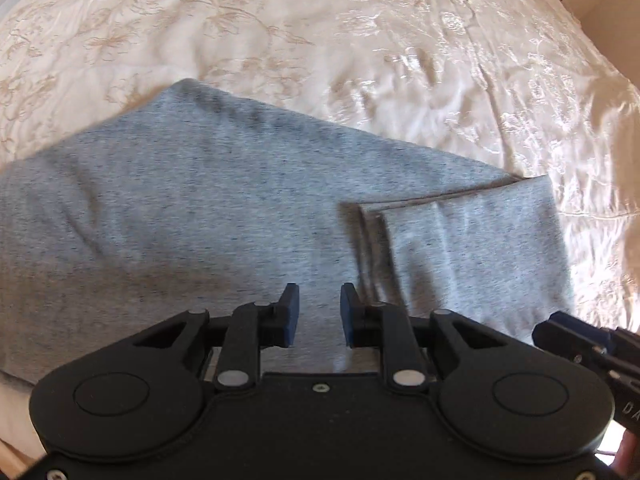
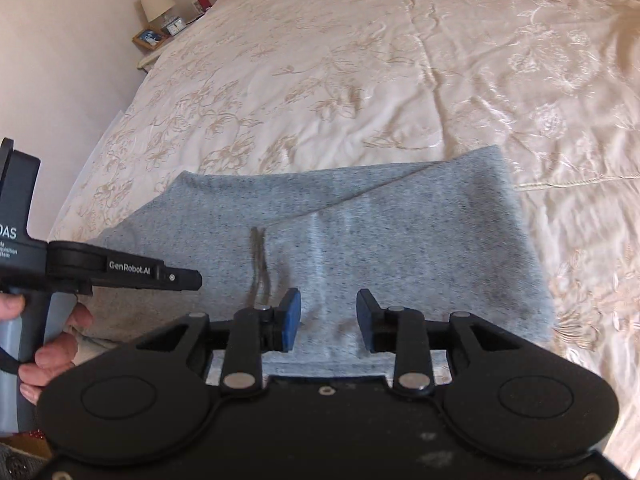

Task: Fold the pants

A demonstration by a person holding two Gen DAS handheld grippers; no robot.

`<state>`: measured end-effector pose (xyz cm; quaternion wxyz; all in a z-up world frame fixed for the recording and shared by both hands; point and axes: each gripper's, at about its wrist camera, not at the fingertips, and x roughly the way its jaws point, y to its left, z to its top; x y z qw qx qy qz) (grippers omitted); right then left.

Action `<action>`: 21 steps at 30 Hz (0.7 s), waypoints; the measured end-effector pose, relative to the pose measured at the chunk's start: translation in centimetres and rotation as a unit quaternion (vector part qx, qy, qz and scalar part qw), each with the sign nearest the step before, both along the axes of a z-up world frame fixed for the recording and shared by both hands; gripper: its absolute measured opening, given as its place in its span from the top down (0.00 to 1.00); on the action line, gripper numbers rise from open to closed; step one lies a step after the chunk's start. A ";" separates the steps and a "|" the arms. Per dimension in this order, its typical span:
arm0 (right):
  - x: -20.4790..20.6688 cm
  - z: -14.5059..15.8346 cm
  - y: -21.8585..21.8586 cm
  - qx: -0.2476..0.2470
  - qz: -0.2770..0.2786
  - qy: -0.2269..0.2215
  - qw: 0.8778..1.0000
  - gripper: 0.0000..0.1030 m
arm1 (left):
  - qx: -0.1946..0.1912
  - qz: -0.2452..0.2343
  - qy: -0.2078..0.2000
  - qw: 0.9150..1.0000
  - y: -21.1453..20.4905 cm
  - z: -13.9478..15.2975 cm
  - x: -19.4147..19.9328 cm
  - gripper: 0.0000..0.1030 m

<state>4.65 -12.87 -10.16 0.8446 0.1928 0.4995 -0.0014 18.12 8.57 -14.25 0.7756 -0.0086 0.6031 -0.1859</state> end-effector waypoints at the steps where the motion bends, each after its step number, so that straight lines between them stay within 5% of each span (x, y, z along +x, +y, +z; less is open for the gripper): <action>1: -0.3 0.0 -0.6 0.000 -0.003 0.002 1.000 0.67 | -0.009 -0.001 0.005 1.000 -0.9 -0.2 0.0 0.62; 4: -1.0 -0.1 -2.3 -0.004 -0.010 0.008 1.000 0.67 | -0.018 -0.003 0.019 1.000 -3.5 -1.3 0.0 0.54; 10: -1.4 -0.4 -4.9 0.002 -0.002 0.010 1.000 0.67 | 0.034 0.014 0.023 0.999 -6.2 -4.3 -0.4 0.50; 17: -1.4 -0.8 -6.8 0.015 0.017 0.014 1.000 0.67 | -0.008 0.038 0.043 0.998 -6.5 -5.1 -0.4 0.34; 19: -1.4 -1.1 -7.3 0.020 0.020 0.017 0.999 0.67 | -0.005 0.033 0.036 0.999 -7.2 -4.7 -0.6 0.50; 21: -1.4 -1.3 -7.8 0.023 0.026 0.020 0.999 0.67 | 0.012 0.027 0.016 0.999 -7.3 -3.8 -0.9 0.81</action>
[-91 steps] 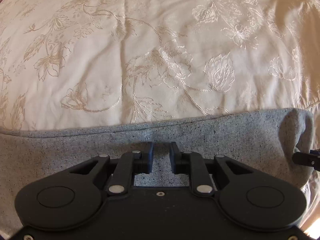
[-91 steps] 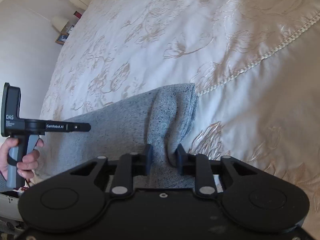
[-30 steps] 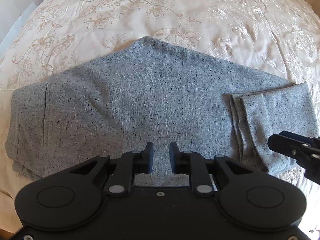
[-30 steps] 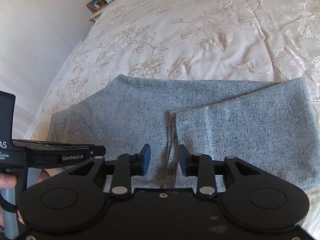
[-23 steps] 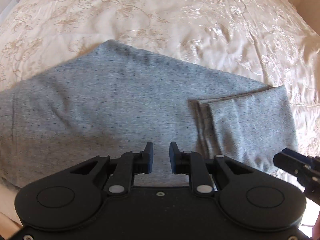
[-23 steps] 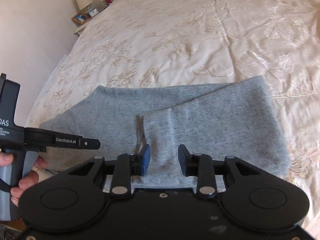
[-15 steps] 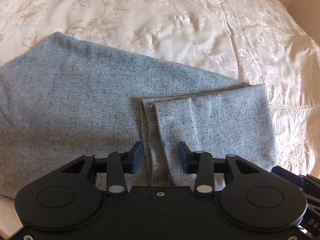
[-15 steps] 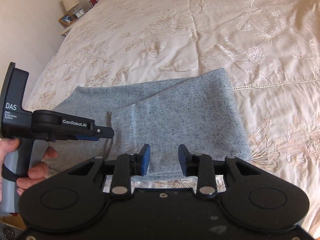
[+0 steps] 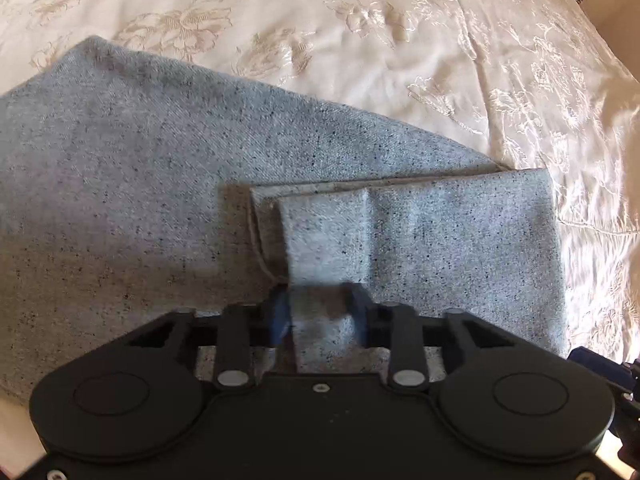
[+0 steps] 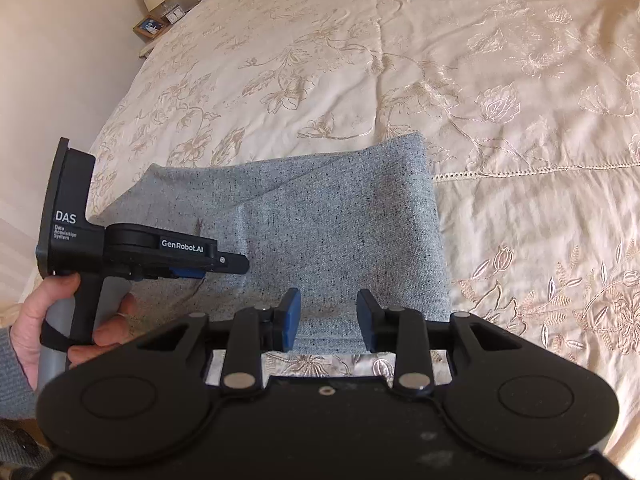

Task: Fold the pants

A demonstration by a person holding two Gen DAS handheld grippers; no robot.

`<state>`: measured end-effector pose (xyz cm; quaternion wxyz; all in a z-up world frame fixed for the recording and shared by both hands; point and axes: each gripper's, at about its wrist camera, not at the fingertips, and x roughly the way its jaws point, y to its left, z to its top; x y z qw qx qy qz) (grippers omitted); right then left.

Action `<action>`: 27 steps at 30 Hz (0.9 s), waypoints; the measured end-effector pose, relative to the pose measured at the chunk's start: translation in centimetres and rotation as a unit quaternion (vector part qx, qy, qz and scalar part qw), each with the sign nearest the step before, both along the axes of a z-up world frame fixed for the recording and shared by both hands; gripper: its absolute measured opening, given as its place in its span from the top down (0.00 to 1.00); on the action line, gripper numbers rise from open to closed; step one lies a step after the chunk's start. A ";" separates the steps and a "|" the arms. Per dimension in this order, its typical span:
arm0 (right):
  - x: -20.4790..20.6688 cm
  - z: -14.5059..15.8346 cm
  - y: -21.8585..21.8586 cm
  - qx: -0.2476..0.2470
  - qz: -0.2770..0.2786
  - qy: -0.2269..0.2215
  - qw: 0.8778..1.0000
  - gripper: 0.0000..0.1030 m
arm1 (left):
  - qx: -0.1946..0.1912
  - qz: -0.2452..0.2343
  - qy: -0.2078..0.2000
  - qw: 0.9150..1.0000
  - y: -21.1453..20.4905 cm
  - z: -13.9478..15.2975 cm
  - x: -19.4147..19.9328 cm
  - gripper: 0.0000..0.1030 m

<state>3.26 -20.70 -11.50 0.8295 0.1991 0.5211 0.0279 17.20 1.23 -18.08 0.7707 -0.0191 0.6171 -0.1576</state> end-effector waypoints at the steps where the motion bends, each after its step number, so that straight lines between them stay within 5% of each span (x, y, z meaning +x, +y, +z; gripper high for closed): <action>1: 0.0 0.0 -0.1 0.000 0.003 0.000 1.000 0.67 | -0.001 -0.004 -0.007 1.000 0.1 0.5 -0.2 0.83; 7: 0.4 0.1 -0.9 0.004 0.011 -0.012 1.000 0.67 | 0.012 -0.025 -0.087 0.996 1.2 4.9 -0.6 0.90; 16: 6.6 -2.7 -1.8 -0.033 0.012 -0.024 0.999 0.67 | 0.059 -0.012 -0.029 0.998 2.0 0.2 2.6 0.73; 20: 9.3 -6.9 -2.4 -0.089 0.023 0.049 0.995 0.77 | 0.065 0.007 -0.039 0.997 2.5 1.7 1.9 0.72; 21: 9.3 -6.8 -2.4 -0.101 0.023 0.046 0.994 0.69 | 0.076 0.017 -0.047 0.996 2.8 2.4 1.3 0.73; 27: 6.4 -3.7 -1.7 -0.096 0.034 0.011 0.995 0.69 | 0.071 0.023 -0.069 0.995 3.1 4.7 -2.5 0.71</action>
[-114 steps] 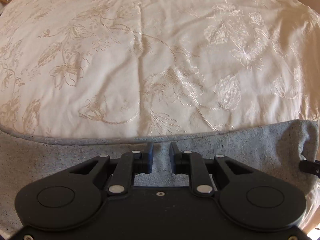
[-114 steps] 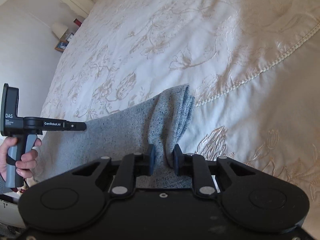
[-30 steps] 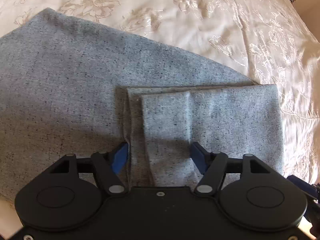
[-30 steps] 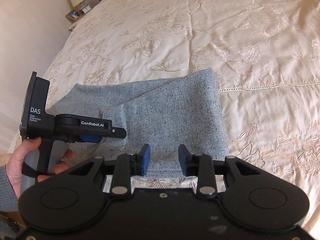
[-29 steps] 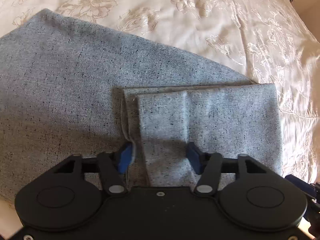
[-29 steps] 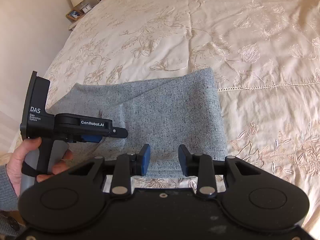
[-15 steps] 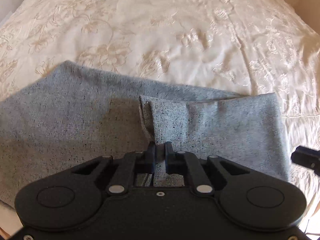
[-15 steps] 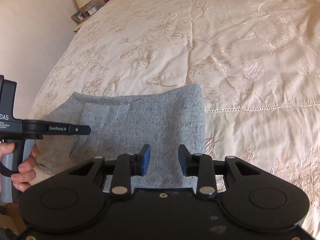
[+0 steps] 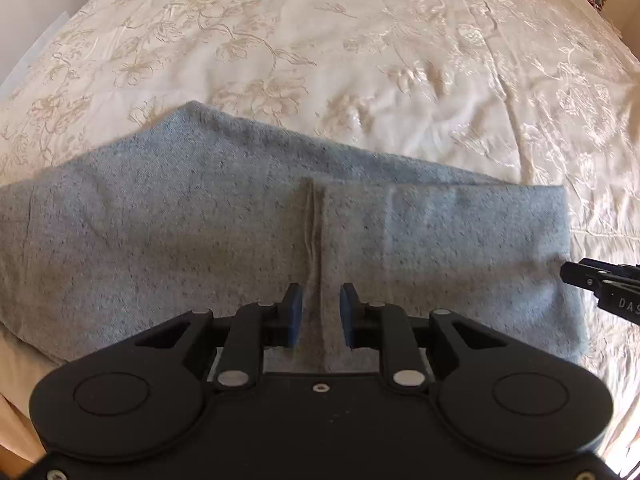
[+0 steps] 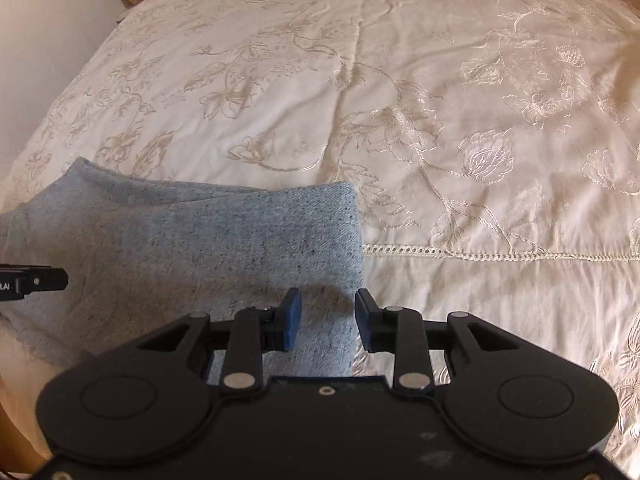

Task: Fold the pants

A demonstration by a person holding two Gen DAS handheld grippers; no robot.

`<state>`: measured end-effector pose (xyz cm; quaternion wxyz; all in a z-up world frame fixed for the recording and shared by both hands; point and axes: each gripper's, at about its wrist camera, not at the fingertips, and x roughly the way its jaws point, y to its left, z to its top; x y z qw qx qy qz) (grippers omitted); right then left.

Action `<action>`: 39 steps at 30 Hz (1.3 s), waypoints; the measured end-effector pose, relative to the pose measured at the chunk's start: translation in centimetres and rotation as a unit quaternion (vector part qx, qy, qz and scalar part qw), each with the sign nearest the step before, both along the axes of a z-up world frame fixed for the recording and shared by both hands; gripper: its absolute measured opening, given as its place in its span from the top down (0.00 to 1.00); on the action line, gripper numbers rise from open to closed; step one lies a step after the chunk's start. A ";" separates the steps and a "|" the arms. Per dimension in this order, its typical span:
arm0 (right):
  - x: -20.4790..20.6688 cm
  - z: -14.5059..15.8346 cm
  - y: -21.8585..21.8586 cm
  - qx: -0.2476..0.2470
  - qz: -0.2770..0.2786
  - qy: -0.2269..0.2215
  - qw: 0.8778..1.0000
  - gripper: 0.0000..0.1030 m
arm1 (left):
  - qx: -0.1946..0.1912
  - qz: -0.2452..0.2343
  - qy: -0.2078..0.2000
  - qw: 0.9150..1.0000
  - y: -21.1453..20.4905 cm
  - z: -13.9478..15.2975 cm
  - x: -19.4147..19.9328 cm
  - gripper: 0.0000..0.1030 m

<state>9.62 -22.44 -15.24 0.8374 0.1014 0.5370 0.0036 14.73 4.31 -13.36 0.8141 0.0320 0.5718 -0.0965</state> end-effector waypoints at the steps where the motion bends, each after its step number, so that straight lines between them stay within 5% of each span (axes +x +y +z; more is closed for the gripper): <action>1: -0.7 0.0 0.6 -0.001 0.010 0.000 1.000 0.69 | 0.001 -0.002 0.011 1.000 -0.5 -0.6 -0.3 0.70; 7: -4.1 -1.7 2.4 -0.022 0.022 0.038 0.999 0.69 | 0.066 -0.011 0.047 0.997 -1.3 -4.7 -1.8 0.66; 14: -3.6 0.9 3.2 -0.027 0.012 0.040 0.999 0.67 | 0.038 0.015 0.018 0.999 2.0 -1.0 -2.6 0.66; 20: -1.9 4.7 8.9 -0.102 0.032 -0.018 0.994 0.65 | 0.039 0.060 -0.012 0.997 9.1 1.7 -2.8 0.66; 25: -0.1 5.6 15.5 -0.062 0.045 -0.021 0.997 0.65 | 0.048 0.090 -0.019 0.995 17.0 2.6 -2.0 0.66; 30: 2.5 3.9 21.9 0.027 0.017 0.036 0.999 0.66 | 0.049 0.103 -0.016 0.993 25.1 1.8 0.1 0.66; 31: 2.8 3.5 23.3 0.036 0.008 0.039 0.999 0.68 | 0.048 0.104 -0.016 0.993 26.7 1.6 0.6 0.66; 33: 4.0 2.8 25.9 0.039 0.002 0.030 0.999 0.95 | 0.048 0.106 -0.017 0.993 29.1 1.1 1.2 0.66; 39: 10.5 0.9 31.7 0.002 0.016 0.007 1.000 0.97 | 0.039 0.096 -0.016 0.994 34.2 -0.2 4.1 0.66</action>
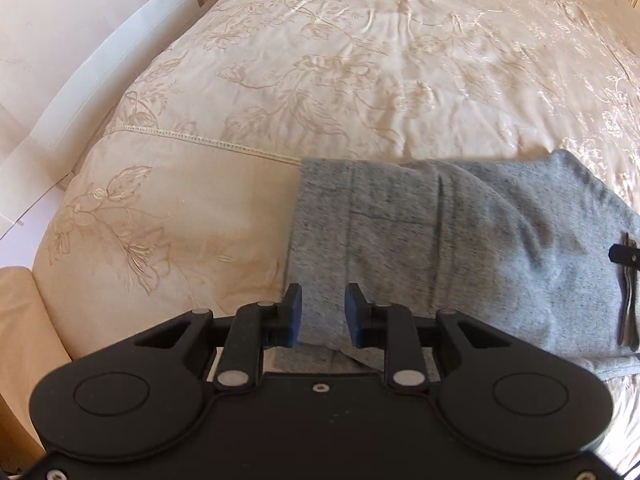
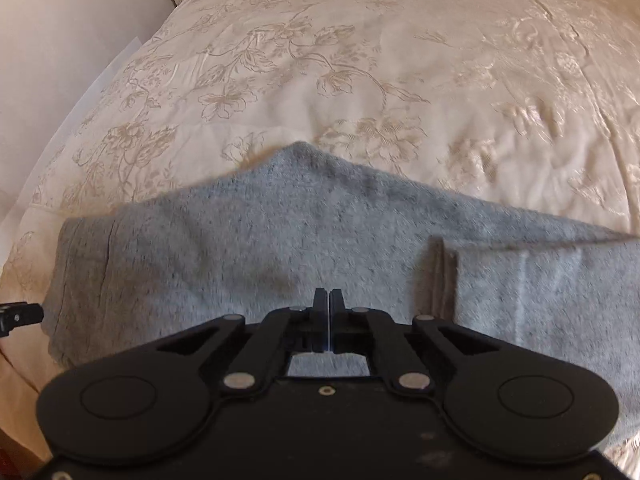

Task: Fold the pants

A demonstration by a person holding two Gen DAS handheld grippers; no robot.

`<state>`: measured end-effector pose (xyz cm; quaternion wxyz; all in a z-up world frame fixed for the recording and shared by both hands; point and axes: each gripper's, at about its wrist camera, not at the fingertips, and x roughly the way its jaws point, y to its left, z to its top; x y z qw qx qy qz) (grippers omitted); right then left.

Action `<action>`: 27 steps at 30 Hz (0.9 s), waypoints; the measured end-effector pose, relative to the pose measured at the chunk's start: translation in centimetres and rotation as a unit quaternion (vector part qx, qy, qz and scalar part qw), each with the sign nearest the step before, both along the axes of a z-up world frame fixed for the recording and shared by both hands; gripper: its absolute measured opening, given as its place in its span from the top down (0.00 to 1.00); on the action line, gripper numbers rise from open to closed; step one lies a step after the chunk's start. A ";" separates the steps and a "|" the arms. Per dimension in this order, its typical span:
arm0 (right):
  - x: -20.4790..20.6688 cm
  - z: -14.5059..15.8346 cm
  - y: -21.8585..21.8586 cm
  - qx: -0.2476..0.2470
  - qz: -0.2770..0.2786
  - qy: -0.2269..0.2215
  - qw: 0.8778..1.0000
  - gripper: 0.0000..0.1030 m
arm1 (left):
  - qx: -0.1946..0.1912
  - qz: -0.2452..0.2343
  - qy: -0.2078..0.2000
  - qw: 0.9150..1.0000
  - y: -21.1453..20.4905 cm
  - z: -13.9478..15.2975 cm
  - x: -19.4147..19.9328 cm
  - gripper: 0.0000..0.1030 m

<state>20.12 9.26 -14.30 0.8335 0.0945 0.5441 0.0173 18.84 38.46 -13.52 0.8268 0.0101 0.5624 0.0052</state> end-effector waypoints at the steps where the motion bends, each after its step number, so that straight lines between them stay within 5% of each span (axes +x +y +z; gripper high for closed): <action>1: 1.2 -0.3 0.6 -0.005 -0.003 -0.005 1.000 0.97 | -0.005 -0.002 0.001 1.000 0.5 -0.2 0.5 0.65; 8: 4.8 -3.3 1.7 -0.014 -0.035 0.026 0.999 0.97 | -0.035 -0.029 0.010 0.999 2.8 -1.2 2.8 0.63; 16: -2.6 -4.4 5.0 0.005 -0.004 0.077 0.997 0.96 | -0.056 -0.068 0.030 0.996 2.4 -3.6 2.6 0.54; 27: -4.6 -4.3 6.1 0.009 -0.009 0.082 0.997 0.93 | -0.112 -0.026 0.055 0.992 4.0 -7.7 3.6 0.17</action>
